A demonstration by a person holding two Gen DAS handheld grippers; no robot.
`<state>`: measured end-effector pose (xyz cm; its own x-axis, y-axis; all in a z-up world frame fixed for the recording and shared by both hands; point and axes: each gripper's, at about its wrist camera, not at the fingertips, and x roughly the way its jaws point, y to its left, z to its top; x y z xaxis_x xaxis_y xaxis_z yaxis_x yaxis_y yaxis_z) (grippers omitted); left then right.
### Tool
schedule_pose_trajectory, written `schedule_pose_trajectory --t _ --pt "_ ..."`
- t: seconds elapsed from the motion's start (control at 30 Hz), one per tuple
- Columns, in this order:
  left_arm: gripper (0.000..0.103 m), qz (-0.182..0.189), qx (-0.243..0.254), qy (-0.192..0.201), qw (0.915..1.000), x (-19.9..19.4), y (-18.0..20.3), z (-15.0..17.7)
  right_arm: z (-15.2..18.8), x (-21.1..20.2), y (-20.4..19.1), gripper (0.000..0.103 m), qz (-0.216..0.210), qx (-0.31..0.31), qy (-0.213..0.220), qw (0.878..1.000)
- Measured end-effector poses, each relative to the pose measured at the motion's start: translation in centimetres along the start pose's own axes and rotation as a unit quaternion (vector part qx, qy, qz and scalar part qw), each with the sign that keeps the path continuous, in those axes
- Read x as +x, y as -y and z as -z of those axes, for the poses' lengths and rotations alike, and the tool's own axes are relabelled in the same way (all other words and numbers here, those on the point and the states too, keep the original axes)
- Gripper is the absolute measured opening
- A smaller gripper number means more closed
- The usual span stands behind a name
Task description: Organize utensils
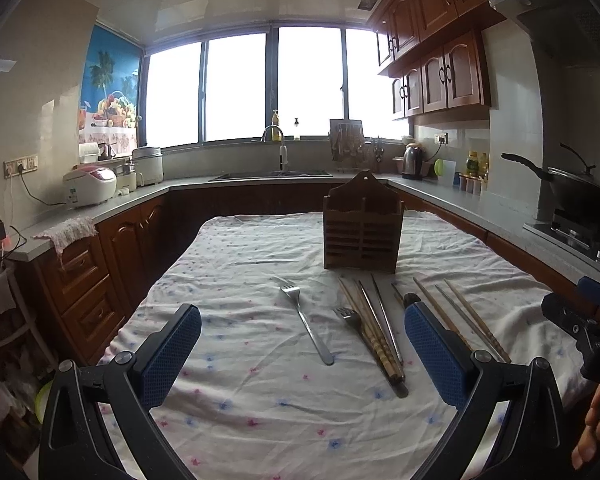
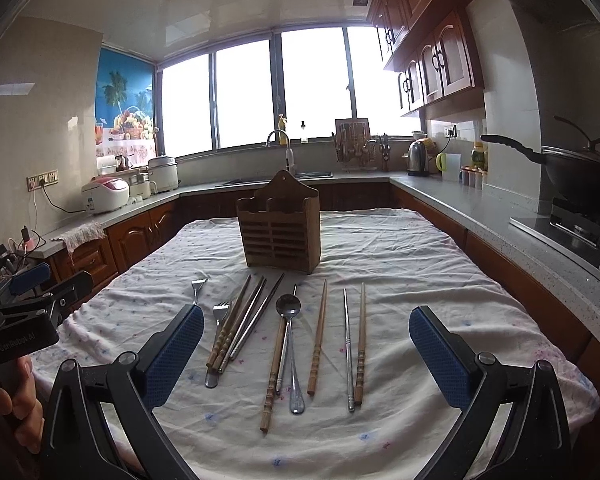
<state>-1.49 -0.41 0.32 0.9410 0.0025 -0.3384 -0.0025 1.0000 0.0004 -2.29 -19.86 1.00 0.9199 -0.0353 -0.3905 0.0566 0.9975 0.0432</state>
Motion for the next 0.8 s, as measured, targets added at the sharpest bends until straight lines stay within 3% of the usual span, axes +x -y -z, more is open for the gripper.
schedule_pose_trajectory --t 0.8 --pt "0.102 0.004 -0.001 0.001 1.0000 0.17 -0.32 -0.02 -0.20 0.29 -0.14 0.103 -0.003 0.001 0.000 1.000"
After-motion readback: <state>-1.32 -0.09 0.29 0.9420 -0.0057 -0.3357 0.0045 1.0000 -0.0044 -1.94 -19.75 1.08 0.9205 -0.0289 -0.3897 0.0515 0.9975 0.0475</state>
